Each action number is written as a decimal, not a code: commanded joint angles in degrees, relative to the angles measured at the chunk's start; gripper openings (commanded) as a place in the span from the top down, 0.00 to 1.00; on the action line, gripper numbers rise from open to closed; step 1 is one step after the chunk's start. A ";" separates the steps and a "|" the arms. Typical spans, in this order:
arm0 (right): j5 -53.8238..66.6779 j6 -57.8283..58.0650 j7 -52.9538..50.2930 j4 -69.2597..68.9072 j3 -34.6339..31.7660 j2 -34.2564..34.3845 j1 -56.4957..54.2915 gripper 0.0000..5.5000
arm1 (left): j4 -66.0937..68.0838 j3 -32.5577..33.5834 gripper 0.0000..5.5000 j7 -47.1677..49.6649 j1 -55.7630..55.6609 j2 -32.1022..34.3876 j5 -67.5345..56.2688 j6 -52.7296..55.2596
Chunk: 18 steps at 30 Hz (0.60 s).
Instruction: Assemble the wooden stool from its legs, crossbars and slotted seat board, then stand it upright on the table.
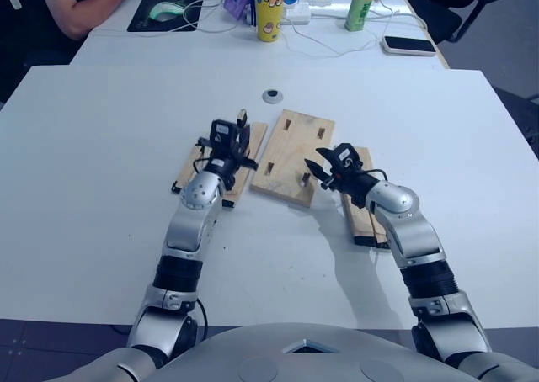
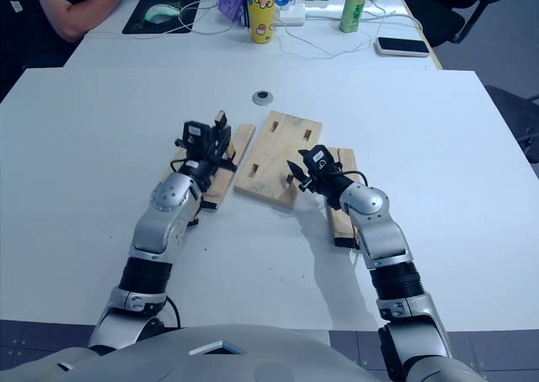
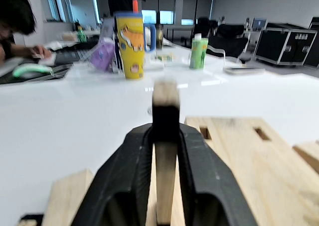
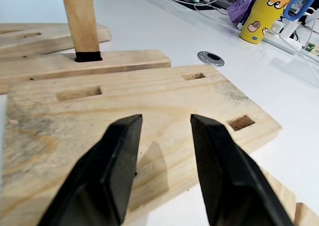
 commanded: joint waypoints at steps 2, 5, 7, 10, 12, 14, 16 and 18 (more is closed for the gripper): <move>0.30 -0.34 0.28 0.33 0.05 0.46 -0.38 0.67 | -3.94 1.60 0.71 0.43 -1.76 -0.04 0.58 -4.40; 0.28 -0.34 0.21 0.50 0.00 0.69 -0.42 0.67 | -6.81 3.44 0.67 1.08 -1.69 0.67 0.71 -6.82; 0.21 -0.37 0.07 0.67 -0.02 0.90 -0.39 0.67 | -8.66 4.69 0.67 1.33 -1.43 1.01 0.69 -9.15; -0.05 -0.50 -0.36 1.25 -0.01 1.33 -0.38 0.67 | -11.29 5.59 0.67 1.48 -3.72 0.63 0.21 -11.98; -0.18 -0.57 -0.61 1.52 0.02 1.63 -0.53 0.67 | -11.71 6.11 0.71 1.02 -6.82 0.19 -1.07 -12.22; -0.39 -0.75 -0.91 1.85 0.11 1.94 -0.67 0.67 | -10.14 7.40 0.73 0.67 -10.96 -0.29 -3.08 -11.50; -0.51 -0.91 -1.32 2.13 0.11 2.30 -0.71 0.67 | -6.48 8.10 0.80 -0.32 -15.00 -0.69 -4.97 -10.48; -0.82 -1.11 -1.69 2.60 0.47 2.77 -1.00 0.67 | -1.68 7.68 0.86 -1.43 -18.37 -0.75 -5.38 -9.33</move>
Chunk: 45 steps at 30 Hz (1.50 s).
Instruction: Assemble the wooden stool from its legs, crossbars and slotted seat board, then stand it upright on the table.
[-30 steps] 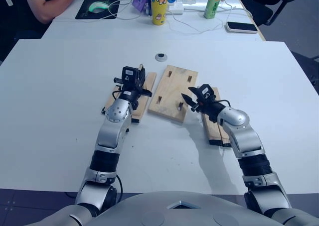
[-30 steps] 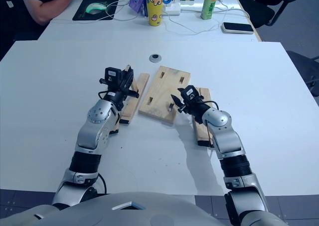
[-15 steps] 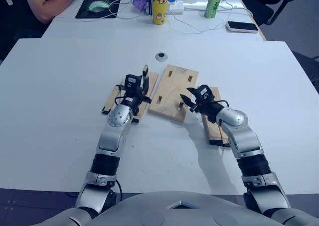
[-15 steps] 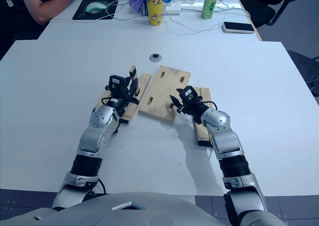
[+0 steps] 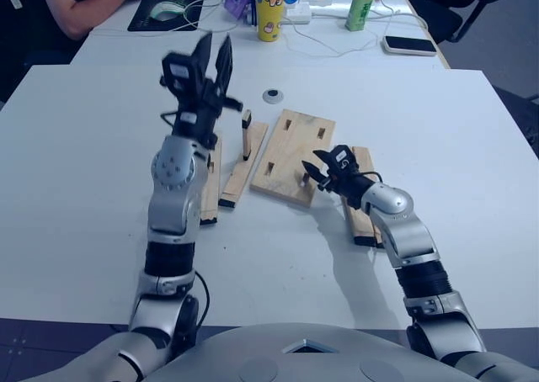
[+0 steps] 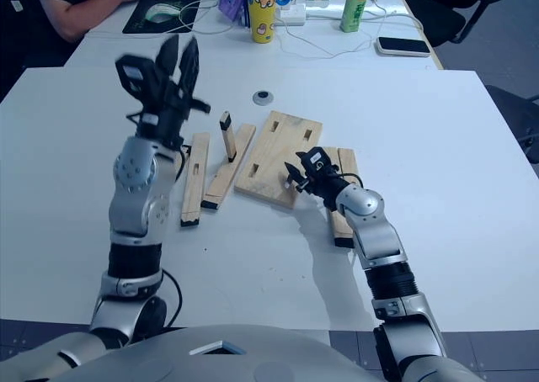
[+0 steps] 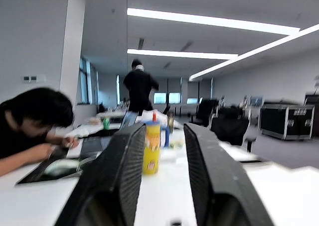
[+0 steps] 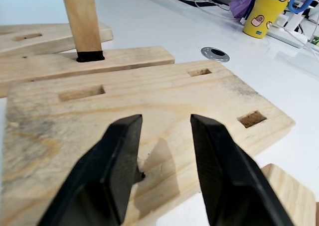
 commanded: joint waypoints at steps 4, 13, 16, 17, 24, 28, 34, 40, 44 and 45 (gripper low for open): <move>-1.32 -1.14 -1.22 1.20 1.34 1.48 -1.71 0.67 | 12.60 -1.37 0.96 -3.85 -8.73 -0.74 -1.01 3.36; -1.98 -1.62 -2.18 1.72 1.57 3.02 -1.19 0.67 | 17.56 -3.02 1.00 -4.92 -12.55 -1.99 1.30 0.55; -2.03 -1.67 -2.37 1.74 1.60 3.21 -1.10 0.67 | 16.17 -3.40 1.00 -4.12 -14.12 -1.22 3.78 -2.84; -2.05 -1.69 -2.40 1.81 1.61 3.29 -1.11 0.67 | 15.63 -3.39 1.00 -3.71 -14.50 -1.01 4.61 -4.21; -2.21 -1.67 -2.28 1.75 1.72 3.58 -0.92 0.67 | 22.65 -3.31 1.00 -2.39 -14.38 -0.96 6.56 0.70; -2.32 -1.58 -2.10 2.06 2.12 3.87 -1.50 0.67 | 31.39 -5.04 1.00 -5.14 -7.79 -1.46 5.44 14.91; -2.45 -1.74 -2.52 2.81 1.95 4.05 -2.29 0.67 | 27.82 -3.37 1.00 -2.93 -7.73 -2.52 4.68 13.99; -2.59 -2.27 -2.39 3.21 2.24 4.13 -2.21 0.67 | 25.09 -1.19 1.00 -1.70 -8.94 -3.39 3.71 5.92; -5.02 -6.66 -5.98 3.39 2.04 4.67 -2.23 0.67 | 21.96 0.87 1.00 -2.11 -9.81 -1.92 3.66 -6.65; -4.94 -7.14 -6.48 3.08 1.94 5.25 -1.90 0.67 | 21.82 1.48 1.00 -2.36 -10.28 -1.50 3.34 -8.25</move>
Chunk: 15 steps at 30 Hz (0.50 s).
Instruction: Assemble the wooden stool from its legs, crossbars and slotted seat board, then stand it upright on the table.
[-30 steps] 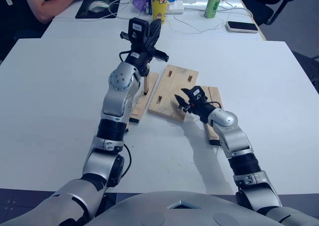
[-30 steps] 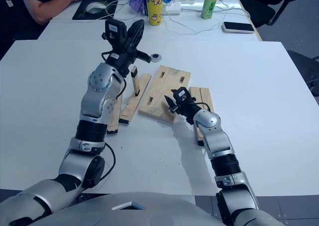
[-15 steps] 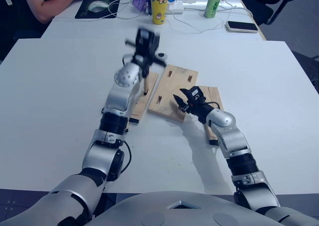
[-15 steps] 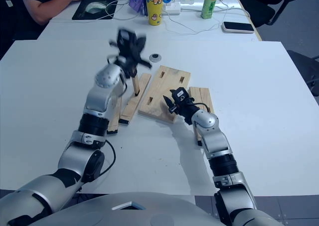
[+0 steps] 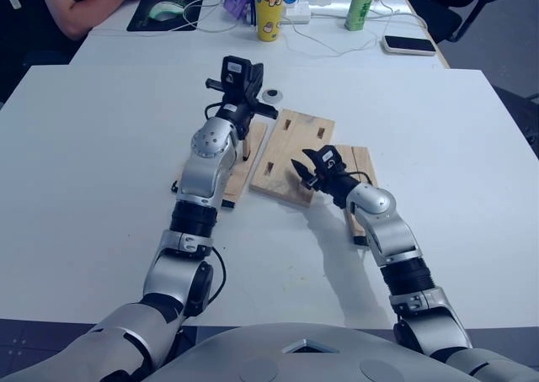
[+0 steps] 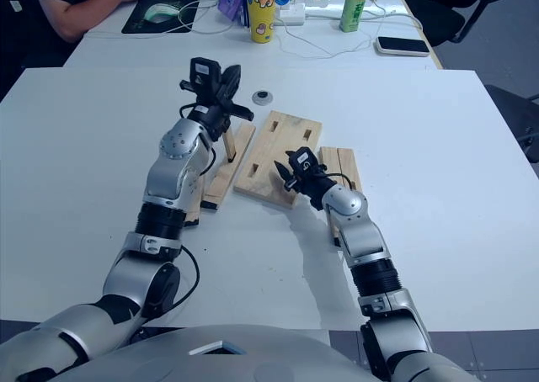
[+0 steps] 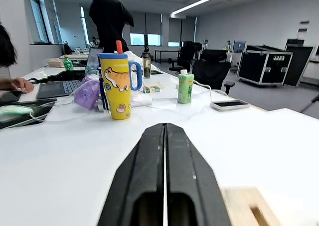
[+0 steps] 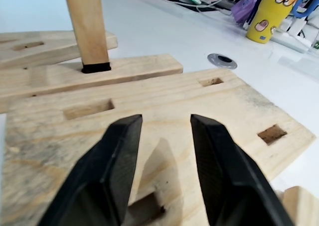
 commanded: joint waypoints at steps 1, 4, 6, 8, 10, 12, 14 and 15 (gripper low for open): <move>-0.76 -2.92 -2.73 -0.51 0.27 1.81 0.17 0.67 | -2.73 2.87 1.00 -0.59 -1.89 2.17 -0.92 -8.27; -1.10 -3.40 -3.11 -1.10 1.57 2.70 1.60 0.67 | -4.11 3.96 1.00 -1.02 -4.37 3.41 -1.56 -10.64; -1.24 -3.40 -2.93 -1.06 2.22 2.95 2.02 0.67 | -5.95 4.36 1.00 -1.12 -6.27 3.84 -2.37 -9.89; -1.31 -3.25 -2.86 -1.01 2.59 2.83 2.24 0.67 | -7.34 3.93 1.00 -1.67 -7.33 3.86 -3.10 -8.56; -1.19 -3.08 -2.94 -0.90 2.57 2.79 2.32 0.67 | -7.22 2.86 1.00 -2.69 -6.92 3.00 -4.07 -6.19; -1.08 -3.03 -2.78 -0.52 2.59 2.75 2.03 0.67 | -6.99 1.39 1.00 -3.46 -5.28 2.28 -4.21 -4.47; -0.95 -2.90 -2.66 -0.23 2.50 2.70 1.77 0.67 | -7.27 0.14 1.00 -3.88 -3.70 1.62 -4.15 -3.37; -0.90 -2.88 -2.57 -0.18 2.43 2.58 1.73 0.67 | -7.55 -0.19 1.00 -3.82 -3.24 1.31 -4.11 -2.93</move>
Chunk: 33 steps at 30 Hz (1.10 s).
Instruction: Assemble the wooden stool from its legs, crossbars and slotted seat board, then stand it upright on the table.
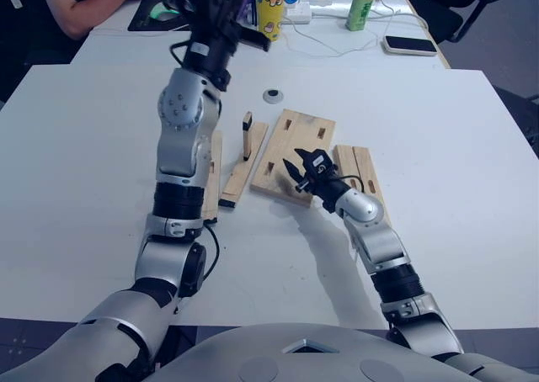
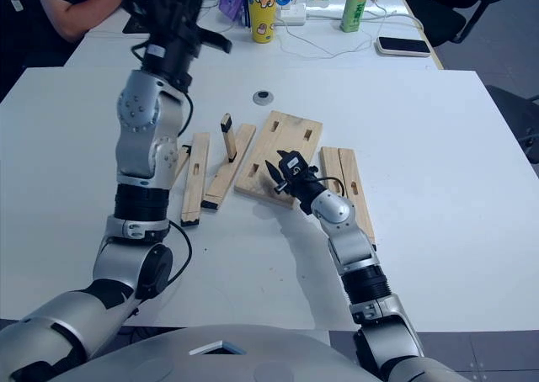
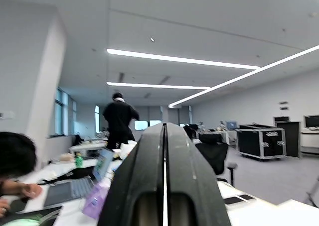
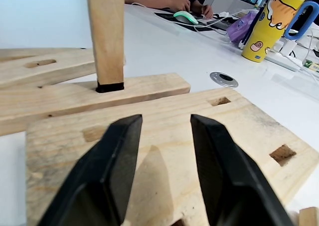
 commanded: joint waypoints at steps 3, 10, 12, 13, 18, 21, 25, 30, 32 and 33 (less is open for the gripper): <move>-0.35 0.46 0.28 0.26 -0.09 -0.54 -0.28 0.67 | 2.95 -1.49 1.00 0.71 3.05 -1.08 0.23 7.91; -0.07 2.33 0.40 -0.55 -0.39 -0.84 -1.37 0.67 | 12.93 -2.92 1.00 1.36 9.31 0.05 0.81 28.00; -0.10 2.55 0.28 -0.40 -0.47 -0.84 -1.55 0.67 | 11.64 -3.56 1.00 0.97 8.04 -0.02 1.04 26.83; -0.10 2.59 0.26 -0.20 -0.53 -0.81 -1.65 0.67 | 11.02 -3.59 1.00 1.45 7.39 0.06 1.41 25.83; -0.13 2.34 0.18 0.46 -0.47 -0.70 -1.41 0.67 | 6.77 -3.13 1.00 4.45 4.70 0.80 4.76 16.13; 0.05 1.93 0.31 0.68 -0.47 -0.62 -1.16 0.67 | 2.63 -1.66 1.00 8.01 4.39 1.82 7.41 10.69; -0.04 1.35 0.43 1.51 -0.43 -0.77 -0.98 0.67 | -3.47 -1.01 0.89 8.27 6.71 2.74 7.77 8.46; -0.25 0.79 0.64 2.23 -0.61 -1.51 -0.56 0.67 | -18.63 -0.36 0.74 6.99 16.35 2.11 3.53 11.66; -0.15 0.71 0.46 2.44 -0.97 -1.74 -0.42 0.67 | -23.24 -1.45 0.69 5.91 20.24 2.11 1.81 15.23; -0.12 0.71 0.41 2.60 -1.10 -1.85 -0.40 0.67 | -25.16 -1.61 0.65 5.51 22.04 1.78 0.43 16.44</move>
